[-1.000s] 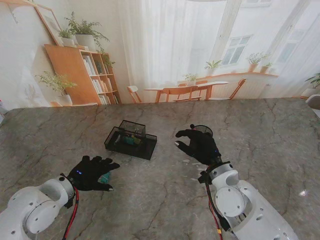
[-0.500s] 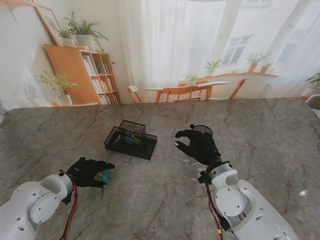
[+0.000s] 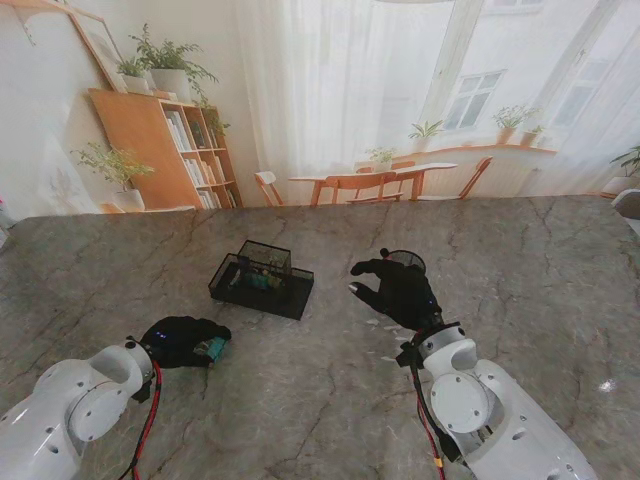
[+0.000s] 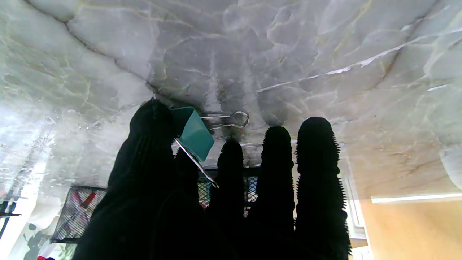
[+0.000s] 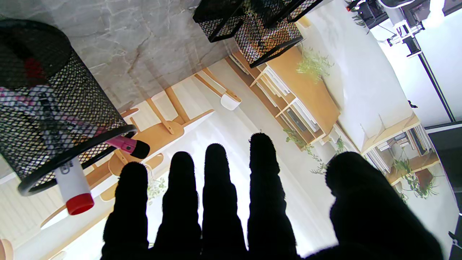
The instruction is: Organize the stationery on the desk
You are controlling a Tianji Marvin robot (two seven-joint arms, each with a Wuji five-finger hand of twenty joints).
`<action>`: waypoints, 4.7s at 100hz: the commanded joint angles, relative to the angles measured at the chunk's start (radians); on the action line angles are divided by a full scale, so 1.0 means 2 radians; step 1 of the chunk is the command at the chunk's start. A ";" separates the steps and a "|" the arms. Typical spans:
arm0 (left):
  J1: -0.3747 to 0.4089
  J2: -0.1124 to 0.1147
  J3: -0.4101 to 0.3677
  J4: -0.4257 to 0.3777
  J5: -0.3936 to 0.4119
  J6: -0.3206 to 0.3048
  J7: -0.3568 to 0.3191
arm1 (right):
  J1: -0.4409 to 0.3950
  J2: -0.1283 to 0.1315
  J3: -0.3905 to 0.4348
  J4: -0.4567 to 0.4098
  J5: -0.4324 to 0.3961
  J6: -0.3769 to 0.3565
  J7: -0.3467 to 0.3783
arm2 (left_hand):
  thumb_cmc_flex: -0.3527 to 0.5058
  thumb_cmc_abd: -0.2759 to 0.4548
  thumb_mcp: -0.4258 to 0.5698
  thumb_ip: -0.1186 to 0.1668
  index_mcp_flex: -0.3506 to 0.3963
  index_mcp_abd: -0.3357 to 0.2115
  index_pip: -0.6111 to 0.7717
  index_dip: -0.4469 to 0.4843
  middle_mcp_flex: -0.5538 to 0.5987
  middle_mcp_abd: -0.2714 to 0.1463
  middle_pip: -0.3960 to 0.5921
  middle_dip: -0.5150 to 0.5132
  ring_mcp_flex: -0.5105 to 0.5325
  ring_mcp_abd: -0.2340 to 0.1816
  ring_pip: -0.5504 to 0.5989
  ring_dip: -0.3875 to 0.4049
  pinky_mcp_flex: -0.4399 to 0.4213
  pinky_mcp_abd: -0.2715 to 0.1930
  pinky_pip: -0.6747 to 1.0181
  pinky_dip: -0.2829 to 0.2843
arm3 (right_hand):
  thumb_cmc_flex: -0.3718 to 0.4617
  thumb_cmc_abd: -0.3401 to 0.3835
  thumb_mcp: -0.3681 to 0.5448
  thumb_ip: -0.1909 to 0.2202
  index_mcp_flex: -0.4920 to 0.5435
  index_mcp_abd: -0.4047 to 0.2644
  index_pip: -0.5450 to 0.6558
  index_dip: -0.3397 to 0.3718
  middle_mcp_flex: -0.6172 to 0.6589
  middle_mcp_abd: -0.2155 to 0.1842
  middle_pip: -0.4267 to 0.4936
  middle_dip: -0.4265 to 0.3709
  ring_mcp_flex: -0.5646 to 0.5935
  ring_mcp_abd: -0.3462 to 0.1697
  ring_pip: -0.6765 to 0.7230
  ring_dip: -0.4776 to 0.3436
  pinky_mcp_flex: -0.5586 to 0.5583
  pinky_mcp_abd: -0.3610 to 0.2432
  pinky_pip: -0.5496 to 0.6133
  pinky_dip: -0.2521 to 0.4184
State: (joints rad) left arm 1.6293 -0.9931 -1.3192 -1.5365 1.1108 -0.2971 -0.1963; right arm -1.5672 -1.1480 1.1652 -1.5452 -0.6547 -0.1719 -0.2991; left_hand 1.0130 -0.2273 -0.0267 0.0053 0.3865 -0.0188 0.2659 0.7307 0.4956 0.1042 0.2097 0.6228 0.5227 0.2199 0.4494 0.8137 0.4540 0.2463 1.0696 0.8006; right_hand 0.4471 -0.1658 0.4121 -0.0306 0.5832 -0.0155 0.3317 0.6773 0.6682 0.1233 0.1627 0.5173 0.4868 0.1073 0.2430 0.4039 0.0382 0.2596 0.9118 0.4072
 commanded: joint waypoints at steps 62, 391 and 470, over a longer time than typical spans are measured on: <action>-0.007 -0.002 0.032 0.058 -0.008 -0.011 0.026 | -0.005 0.000 0.003 -0.003 -0.002 0.001 0.001 | 0.112 -0.096 0.061 -0.017 0.053 0.001 0.362 0.137 0.171 -0.024 0.133 0.273 0.151 -0.086 0.201 0.081 0.111 -0.100 0.115 0.016 | 0.003 0.019 -0.008 0.004 0.012 0.001 0.004 0.013 0.004 0.001 0.008 0.006 -0.009 -0.006 0.002 0.007 -0.005 -0.008 0.009 0.007; -0.395 -0.063 0.276 0.294 -0.229 -0.075 0.100 | -0.013 -0.002 0.015 -0.009 0.000 0.007 -0.004 | 0.108 -0.082 0.047 -0.013 0.053 0.015 0.286 0.037 0.129 -0.011 0.090 0.175 0.114 -0.083 0.120 0.022 0.074 -0.076 0.042 0.016 | 0.004 0.019 -0.009 0.005 0.012 0.002 0.004 0.013 0.004 0.002 0.008 0.006 -0.009 -0.006 0.003 0.007 -0.005 -0.007 0.010 0.007; -0.381 -0.034 0.259 0.237 -0.190 -0.083 0.014 | -0.012 -0.002 0.014 -0.006 -0.001 0.002 -0.008 | -0.161 0.042 0.000 -0.016 -0.126 0.049 -0.149 -0.301 -0.199 0.031 -0.102 -0.204 -0.248 -0.003 -0.206 -0.293 -0.282 0.059 -0.447 -0.146 | 0.004 0.019 -0.009 0.005 0.013 0.002 0.004 0.013 0.004 0.002 0.008 0.006 -0.009 -0.006 0.002 0.007 -0.005 -0.007 0.009 0.007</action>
State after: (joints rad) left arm 0.8997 -1.0548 -0.8299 -1.0998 0.7413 -0.4500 -0.1662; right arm -1.5902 -1.1500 1.1939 -1.5605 -0.6561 -0.1609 -0.3241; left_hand 0.7175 -0.1685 -0.0051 0.0078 0.1730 0.0683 -0.0072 0.1566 0.1208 0.1553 0.0046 0.1988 0.0538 0.2303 0.0434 0.2228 -0.0948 0.3875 0.1993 0.4718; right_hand 0.4489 -0.1651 0.4118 -0.0306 0.5952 -0.0141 0.3338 0.6774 0.6685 0.1275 0.1626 0.5174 0.4868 0.1073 0.2435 0.4039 0.0382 0.2596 0.9184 0.4072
